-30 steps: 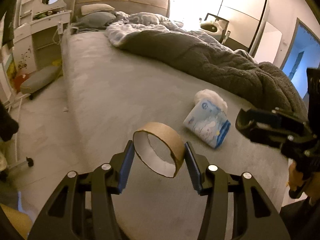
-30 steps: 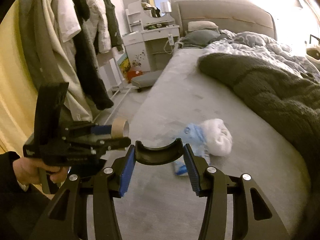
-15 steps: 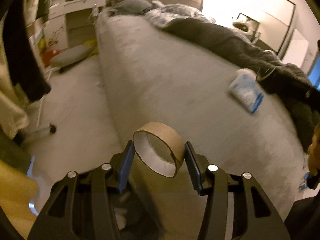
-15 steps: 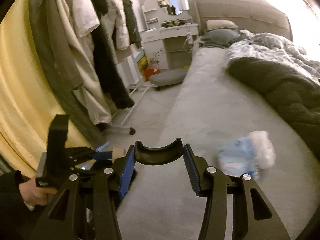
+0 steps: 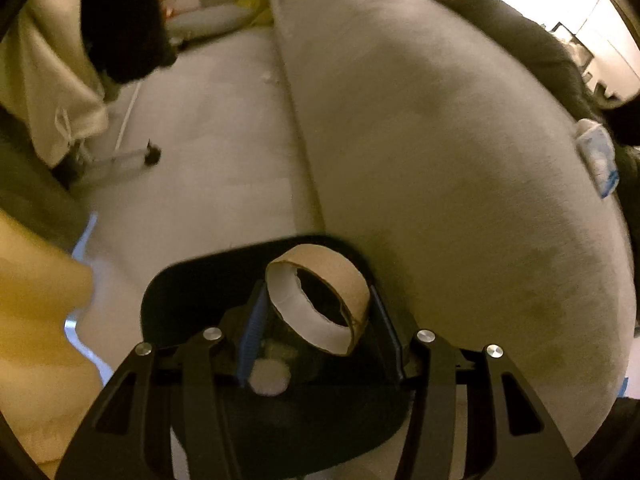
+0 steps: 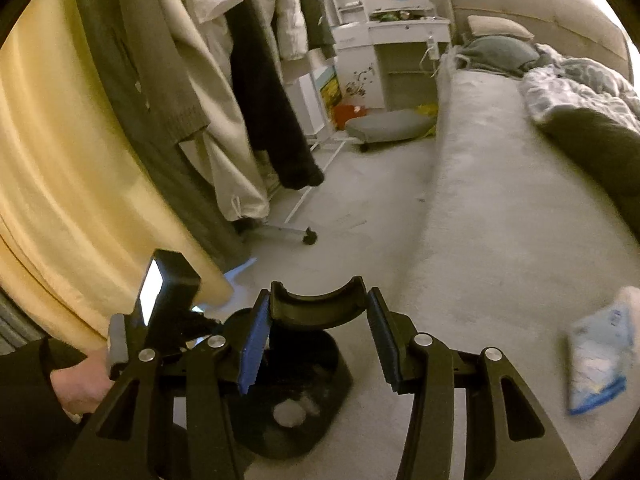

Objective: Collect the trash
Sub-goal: 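Carry the tape roll into the black bin with the left gripper while the right carries the black piece there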

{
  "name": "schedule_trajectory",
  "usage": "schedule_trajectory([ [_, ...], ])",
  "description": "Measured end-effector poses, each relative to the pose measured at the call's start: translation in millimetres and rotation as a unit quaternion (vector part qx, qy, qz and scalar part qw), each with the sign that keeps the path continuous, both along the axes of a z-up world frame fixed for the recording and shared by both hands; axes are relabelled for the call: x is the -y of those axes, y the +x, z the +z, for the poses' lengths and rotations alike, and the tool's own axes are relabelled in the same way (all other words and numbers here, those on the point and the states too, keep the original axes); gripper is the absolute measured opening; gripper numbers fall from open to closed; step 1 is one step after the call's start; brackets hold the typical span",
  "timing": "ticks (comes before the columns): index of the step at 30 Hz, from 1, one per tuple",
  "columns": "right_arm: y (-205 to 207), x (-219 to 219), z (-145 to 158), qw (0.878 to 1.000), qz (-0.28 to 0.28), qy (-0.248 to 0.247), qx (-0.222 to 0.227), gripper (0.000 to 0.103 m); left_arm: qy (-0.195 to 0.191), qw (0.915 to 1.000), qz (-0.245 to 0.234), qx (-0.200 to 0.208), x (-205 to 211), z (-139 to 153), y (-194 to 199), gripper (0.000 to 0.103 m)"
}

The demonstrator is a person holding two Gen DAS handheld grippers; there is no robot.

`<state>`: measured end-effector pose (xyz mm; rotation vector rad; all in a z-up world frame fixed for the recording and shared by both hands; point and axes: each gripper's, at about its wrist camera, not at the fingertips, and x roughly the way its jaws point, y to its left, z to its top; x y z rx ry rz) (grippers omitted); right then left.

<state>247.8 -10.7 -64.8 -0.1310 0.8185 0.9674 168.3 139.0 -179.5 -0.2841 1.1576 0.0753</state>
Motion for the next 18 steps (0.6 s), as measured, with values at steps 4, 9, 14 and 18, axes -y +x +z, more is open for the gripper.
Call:
schedule_trajectory([
  [4,-4,-29,-8,1.0,0.02,-0.015,-0.008,0.049,-0.006,0.9991,0.0,-0.042,-17,-17,-8,0.053],
  [9,-8,-59,-22,0.998,0.039,-0.035,-0.016,0.049,-0.015,0.9971,-0.004,-0.075,-25,-30,-20,0.054],
  [14,-11,-79,-35,0.997,0.05,-0.054,-0.025,0.049,-0.025,0.9945,-0.007,-0.101,-35,-39,-34,0.057],
  [18,-10,-90,-45,0.996,0.055,-0.065,-0.032,0.049,-0.032,0.9939,-0.008,-0.105,-43,-37,-41,0.066],
])
